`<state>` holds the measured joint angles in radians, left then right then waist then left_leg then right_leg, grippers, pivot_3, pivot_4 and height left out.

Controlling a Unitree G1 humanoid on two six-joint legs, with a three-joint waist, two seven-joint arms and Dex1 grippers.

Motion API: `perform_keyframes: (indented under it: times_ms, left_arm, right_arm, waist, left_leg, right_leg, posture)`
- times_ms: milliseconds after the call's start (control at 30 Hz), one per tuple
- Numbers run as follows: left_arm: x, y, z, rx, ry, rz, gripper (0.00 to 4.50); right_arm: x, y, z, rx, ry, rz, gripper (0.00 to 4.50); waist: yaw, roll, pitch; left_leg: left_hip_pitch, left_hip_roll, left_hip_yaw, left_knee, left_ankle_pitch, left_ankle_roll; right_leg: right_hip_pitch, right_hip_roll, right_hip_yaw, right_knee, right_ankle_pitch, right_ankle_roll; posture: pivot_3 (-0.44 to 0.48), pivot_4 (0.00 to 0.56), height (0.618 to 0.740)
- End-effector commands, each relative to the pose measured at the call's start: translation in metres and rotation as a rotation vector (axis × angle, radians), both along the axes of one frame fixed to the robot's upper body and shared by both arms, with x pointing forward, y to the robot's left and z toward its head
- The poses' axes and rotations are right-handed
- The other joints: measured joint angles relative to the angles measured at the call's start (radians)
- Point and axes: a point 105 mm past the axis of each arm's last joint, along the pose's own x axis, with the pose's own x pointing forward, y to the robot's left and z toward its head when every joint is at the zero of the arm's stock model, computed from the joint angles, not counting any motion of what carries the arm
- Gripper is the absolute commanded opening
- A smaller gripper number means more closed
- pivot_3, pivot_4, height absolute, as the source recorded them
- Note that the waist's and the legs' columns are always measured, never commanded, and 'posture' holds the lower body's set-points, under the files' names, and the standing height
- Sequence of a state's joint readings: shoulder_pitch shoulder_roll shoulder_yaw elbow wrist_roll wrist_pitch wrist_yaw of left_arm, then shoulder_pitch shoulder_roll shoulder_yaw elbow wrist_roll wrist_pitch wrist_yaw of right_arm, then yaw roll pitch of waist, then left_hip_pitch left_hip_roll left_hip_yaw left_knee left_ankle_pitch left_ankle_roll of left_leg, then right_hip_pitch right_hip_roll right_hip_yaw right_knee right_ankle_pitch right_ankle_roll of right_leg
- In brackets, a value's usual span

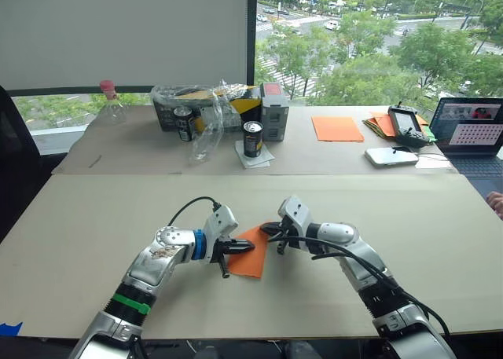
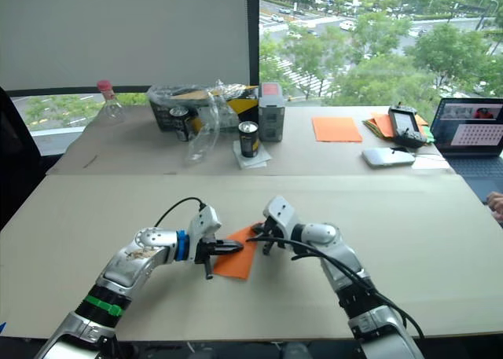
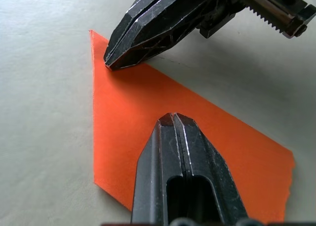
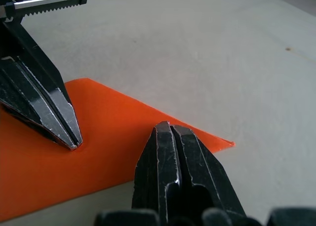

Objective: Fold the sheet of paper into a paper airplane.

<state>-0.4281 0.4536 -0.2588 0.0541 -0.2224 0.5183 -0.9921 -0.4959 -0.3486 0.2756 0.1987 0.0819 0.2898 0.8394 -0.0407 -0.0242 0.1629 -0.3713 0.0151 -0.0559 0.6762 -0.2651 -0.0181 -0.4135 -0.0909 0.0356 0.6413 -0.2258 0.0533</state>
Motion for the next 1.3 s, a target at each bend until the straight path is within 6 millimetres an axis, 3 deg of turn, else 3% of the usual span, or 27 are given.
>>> perform_keyframes:
  times_ms: [33,367,533,800,1300]
  left_arm:
    - [0.000,0.007,-0.004,0.015,0.026,0.027,0.02]
    - [0.019,0.006,0.038,-0.102,-0.007,0.097,0.02]
    - [0.014,0.000,0.028,-0.058,0.001,0.056,0.02]
    - [0.009,0.001,0.009,0.010,0.006,0.040,0.02]
    - [0.001,-0.007,-0.002,-0.014,0.049,0.034,0.02]
  right_arm:
    - [-0.017,0.000,-0.021,-0.043,0.056,0.060,0.00]
    - [-0.046,-0.003,-0.047,-0.113,0.096,0.124,0.00]
    - [-0.055,-0.001,-0.050,-0.109,0.110,0.140,0.00]
    - [-0.088,-0.007,-0.057,-0.080,0.184,0.179,0.00]
    - [-0.129,-0.004,-0.065,-0.163,0.197,0.299,0.00]
  waist:
    - [0.000,0.000,0.000]
    - [0.000,0.000,0.000]
    - [-0.002,0.000,0.000]
    - [0.003,0.000,0.000]
    - [0.007,0.000,-0.001]
  left_leg:
    - [0.000,0.000,0.000,0.000,0.000,0.000]
    - [0.002,0.000,0.000,0.000,0.000,0.000]
    - [0.003,0.000,0.000,0.000,0.000,0.000]
    - [0.003,0.000,0.000,0.000,-0.001,0.001]
    - [0.004,0.000,-0.001,0.000,-0.002,0.002]
  right_leg:
    - [0.000,0.000,0.000,0.000,0.000,0.000]
    - [0.002,0.000,0.000,0.000,0.000,0.001]
    - [0.004,0.000,0.000,-0.001,-0.001,0.001]
    - [0.005,0.000,0.000,-0.003,-0.001,0.002]
    - [0.008,0.000,-0.001,-0.005,-0.002,0.003]
  posture:
    - [0.000,0.150,0.715]
    - [0.000,0.150,0.715]
    - [0.000,0.150,0.715]
    - [0.000,0.150,0.715]
    - [0.000,0.150,0.715]
